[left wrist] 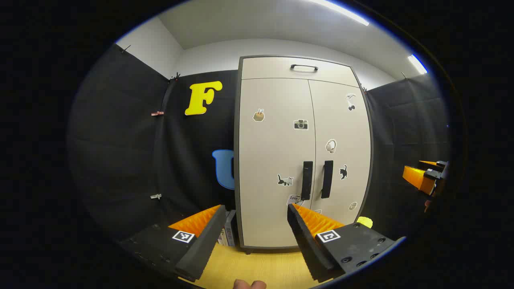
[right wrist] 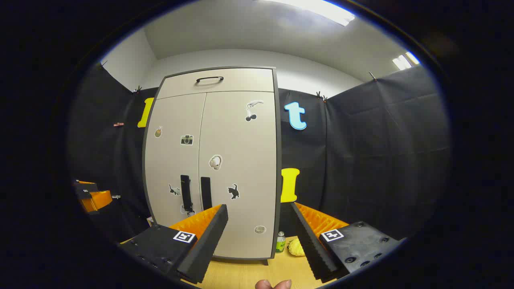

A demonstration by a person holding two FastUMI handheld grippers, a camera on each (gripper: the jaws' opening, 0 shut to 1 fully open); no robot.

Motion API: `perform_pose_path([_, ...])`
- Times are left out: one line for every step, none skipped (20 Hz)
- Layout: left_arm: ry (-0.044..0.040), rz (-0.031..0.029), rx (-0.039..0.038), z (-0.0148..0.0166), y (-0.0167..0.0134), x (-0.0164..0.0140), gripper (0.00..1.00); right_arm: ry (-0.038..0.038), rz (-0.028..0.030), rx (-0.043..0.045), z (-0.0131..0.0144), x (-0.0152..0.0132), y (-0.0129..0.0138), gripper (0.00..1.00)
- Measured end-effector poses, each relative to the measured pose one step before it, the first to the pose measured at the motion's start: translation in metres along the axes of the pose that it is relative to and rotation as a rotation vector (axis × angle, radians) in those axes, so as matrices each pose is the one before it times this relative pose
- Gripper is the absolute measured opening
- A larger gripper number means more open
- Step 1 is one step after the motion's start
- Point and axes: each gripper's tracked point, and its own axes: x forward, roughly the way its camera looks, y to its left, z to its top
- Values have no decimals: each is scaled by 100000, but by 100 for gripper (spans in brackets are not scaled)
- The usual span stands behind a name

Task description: Open the right door of the double-door shoe cabinet with the right hand, and open the left door with the left hand.

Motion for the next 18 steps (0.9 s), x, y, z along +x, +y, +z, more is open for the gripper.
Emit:
perform_pose_path([164, 268, -112, -101, 114, -11, 95, -264, 67, -129, 95, -60, 13, 98])
perform_pose_path([101, 189, 38, 42, 17, -35, 95, -367, 25, -247, 156, -77, -25, 98])
perform_pose_path([-208, 320, 55, 39, 96, -71, 95, -487, 287, -426, 118, -42, 96, 98])
perform_pose_path([-185, 41, 67, 100, -26, 10, 95, -483, 101, -431, 112, -122, 66, 97])
perform_pose_path([-48, 96, 53, 57, -49, 34, 95, -138, -75, -504, 84, 92, 3, 97])
perform_pose_path([-64, -11, -48, 6, 3, -11, 95, -93, 98, -178, 69, -35, 45, 97])
perform_pose_path([31, -202, -237, -58, -62, 15, 95, 246, 247, 276, -31, 1, -4, 97])
perform_pose_path([85, -121, -327, 26, -21, 62, 95, 519, 302, 695, -116, 2, 16, 98])
perform_pose_path([6, -249, -280, -13, -54, 35, 95, 317, 5, 577, 14, 15, -91, 98])
perform_pose_path([-11, -135, -127, 78, -62, 59, 94, 39, -121, 246, -12, 12, -82, 97])
perform_pose_path([68, -170, 14, 54, -81, 79, 95, -128, 43, 164, -2, 66, 6, 97])
perform_pose_path([-5, -88, 165, -39, -7, 15, 95, 200, 4, 213, -61, 21, -17, 97])
perform_pose_path([32, 132, 183, -43, 50, 21, 95, 227, 48, 350, -24, 17, -13, 98])
perform_pose_path([34, 6, 141, 13, 5, 89, 95, 321, 95, 421, -76, 37, -23, 98])
perform_pose_path([60, 18, 143, -79, 30, -23, 95, 426, -8, 417, -101, 30, -30, 98])
perform_pose_path([177, 45, 180, 20, 7, -3, 95, 494, -169, 230, -116, 88, -49, 97])
perform_pose_path([118, 39, 218, -5, 80, 45, 95, 509, -104, -25, -137, 60, 11, 97])
perform_pose_path([-211, 148, 129, -8, 113, -66, 95, 652, -38, -332, -154, 51, 57, 97])
